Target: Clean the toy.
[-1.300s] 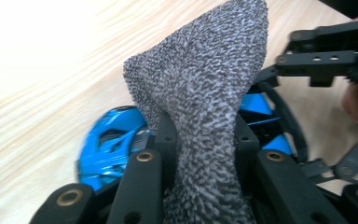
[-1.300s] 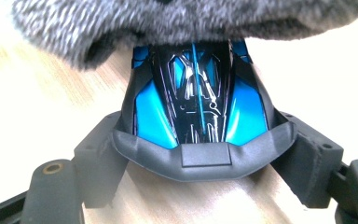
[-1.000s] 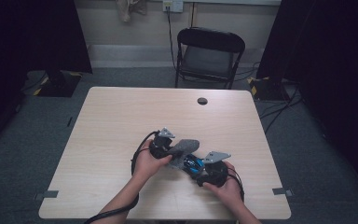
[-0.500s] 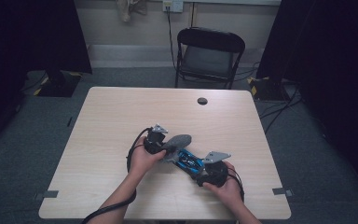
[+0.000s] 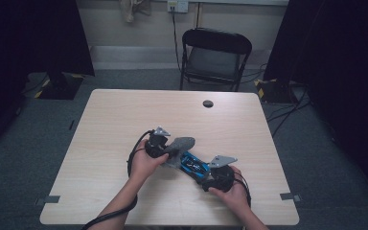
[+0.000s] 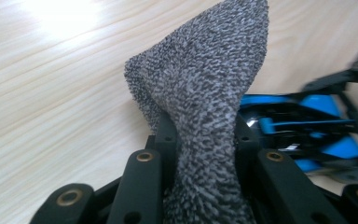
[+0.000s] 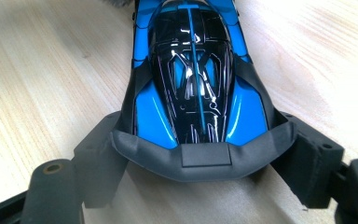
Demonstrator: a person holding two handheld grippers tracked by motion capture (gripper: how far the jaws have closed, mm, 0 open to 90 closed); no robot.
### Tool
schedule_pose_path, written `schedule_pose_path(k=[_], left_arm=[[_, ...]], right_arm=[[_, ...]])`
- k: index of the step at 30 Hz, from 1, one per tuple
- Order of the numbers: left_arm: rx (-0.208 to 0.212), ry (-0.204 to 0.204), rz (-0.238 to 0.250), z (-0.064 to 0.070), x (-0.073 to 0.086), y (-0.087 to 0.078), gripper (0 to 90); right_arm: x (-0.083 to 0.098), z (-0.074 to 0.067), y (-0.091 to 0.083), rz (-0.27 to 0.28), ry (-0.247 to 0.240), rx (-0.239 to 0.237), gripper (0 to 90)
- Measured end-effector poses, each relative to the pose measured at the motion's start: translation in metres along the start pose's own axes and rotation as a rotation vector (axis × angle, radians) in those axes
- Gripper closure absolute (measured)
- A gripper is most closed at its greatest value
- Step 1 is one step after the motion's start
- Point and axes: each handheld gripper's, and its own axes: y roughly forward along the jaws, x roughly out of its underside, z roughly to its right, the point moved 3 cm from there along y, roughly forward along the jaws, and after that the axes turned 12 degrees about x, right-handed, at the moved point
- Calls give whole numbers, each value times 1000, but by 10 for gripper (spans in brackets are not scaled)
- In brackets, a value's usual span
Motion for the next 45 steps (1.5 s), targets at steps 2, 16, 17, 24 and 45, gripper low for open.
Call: schedule_pose_path(k=[2, 16, 17, 24, 45], left_arm=[[33, 20, 3, 11, -2, 4, 716], [133, 105, -49, 59, -4, 33, 715], [141, 104, -51, 60, -4, 35, 715], [149, 135, -72, 67, 0, 43, 712], [76, 94, -41, 39, -2, 28, 713]], right_arm=[[0, 0, 0, 1, 0, 0, 243], [0, 0, 0, 0, -3, 0, 243], [0, 0, 0, 0, -3, 0, 244], [0, 0, 0, 0, -2, 0, 243], [0, 0, 0, 0, -2, 0, 243]])
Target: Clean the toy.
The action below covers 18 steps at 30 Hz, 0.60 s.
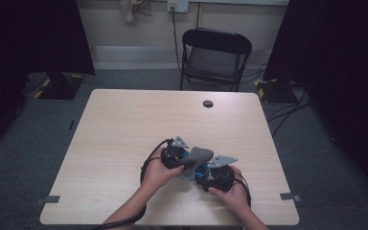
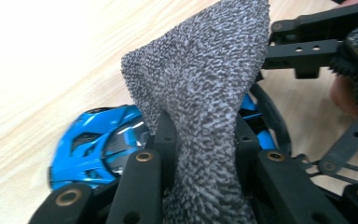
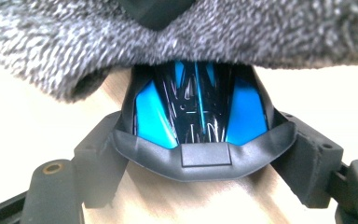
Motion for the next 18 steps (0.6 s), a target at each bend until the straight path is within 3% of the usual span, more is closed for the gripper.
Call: schedule_pose_path(k=[18], left_arm=[[-62, -95, 33, -34, 10, -18, 712]], right_arm=[[0, 0, 0, 0, 2, 0, 243]])
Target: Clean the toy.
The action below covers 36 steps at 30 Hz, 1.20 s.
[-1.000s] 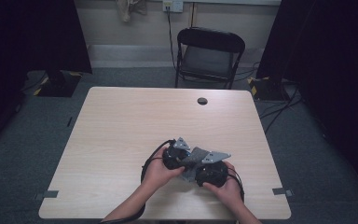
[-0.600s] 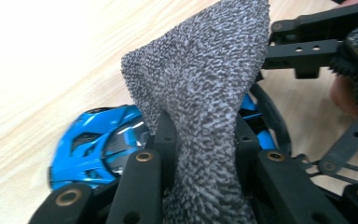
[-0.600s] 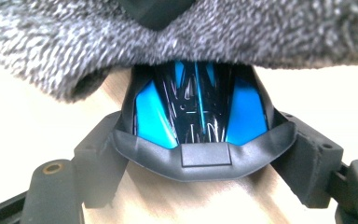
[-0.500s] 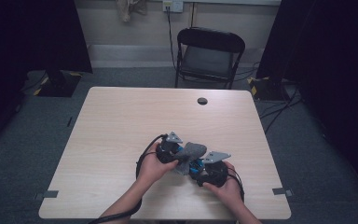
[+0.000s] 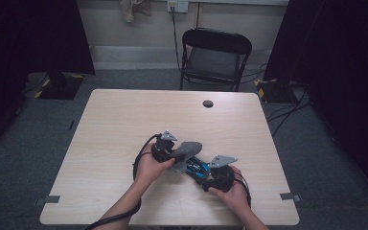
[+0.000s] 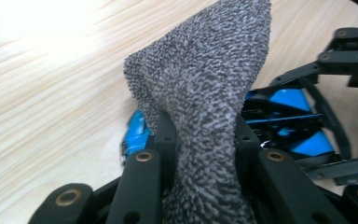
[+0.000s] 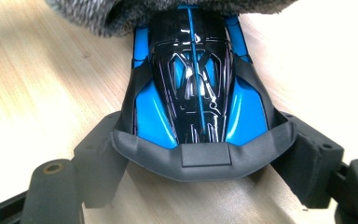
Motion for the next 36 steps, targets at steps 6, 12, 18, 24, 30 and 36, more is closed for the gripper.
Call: schedule_pose_path(k=[6, 12, 18, 24, 30, 36], left_arm=[[-28, -25, 6, -11, 1, -3, 711], [-56, -42, 2, -19, 1, -5, 711], [-71, -46, 12, -23, 2, -12, 710], [-55, -24, 19, -14, 4, -23, 711], [-23, 18, 17, -1, 9, -32, 710], [3, 45, -10, 14, 19, -34, 710]], right_arm=[[0, 0, 0, 0, 0, 0, 244], [0, 0, 0, 0, -1, 0, 243], [0, 0, 0, 0, 0, 0, 243], [0, 0, 0, 1, 0, 0, 243], [0, 0, 0, 1, -2, -2, 243], [0, 0, 0, 1, -2, -1, 242]])
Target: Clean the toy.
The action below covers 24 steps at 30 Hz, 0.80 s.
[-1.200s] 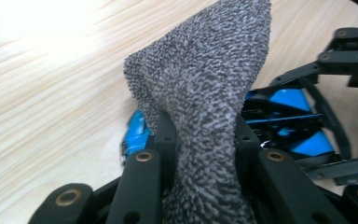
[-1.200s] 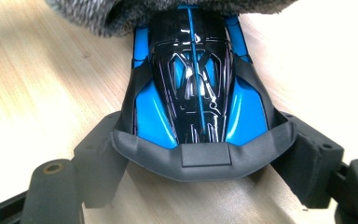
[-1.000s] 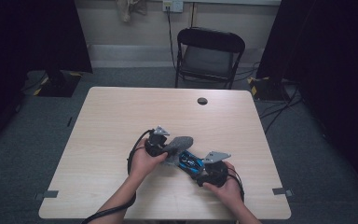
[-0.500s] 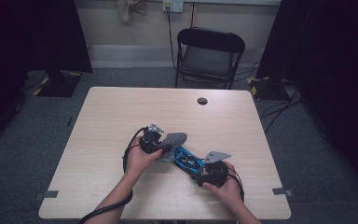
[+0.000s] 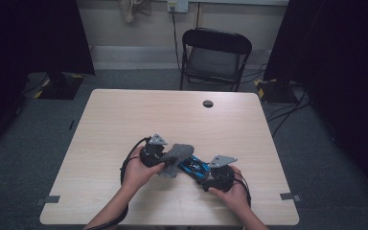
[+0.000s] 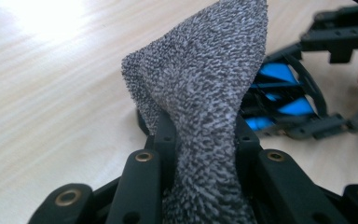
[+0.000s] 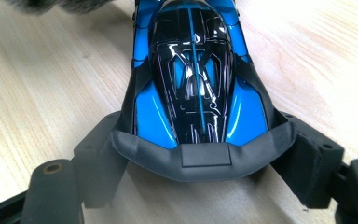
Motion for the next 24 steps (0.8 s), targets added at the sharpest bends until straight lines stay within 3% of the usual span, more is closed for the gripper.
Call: schedule_pose_path(k=[12, 24], left_arm=[[23, 29, -50, 14, 25, -2, 708], [25, 26, -55, 15, 30, 3, 707]], right_arm=[[2, 2, -2, 1, -16, -17, 238], [1, 7, -9, -36, 0, -35, 209]])
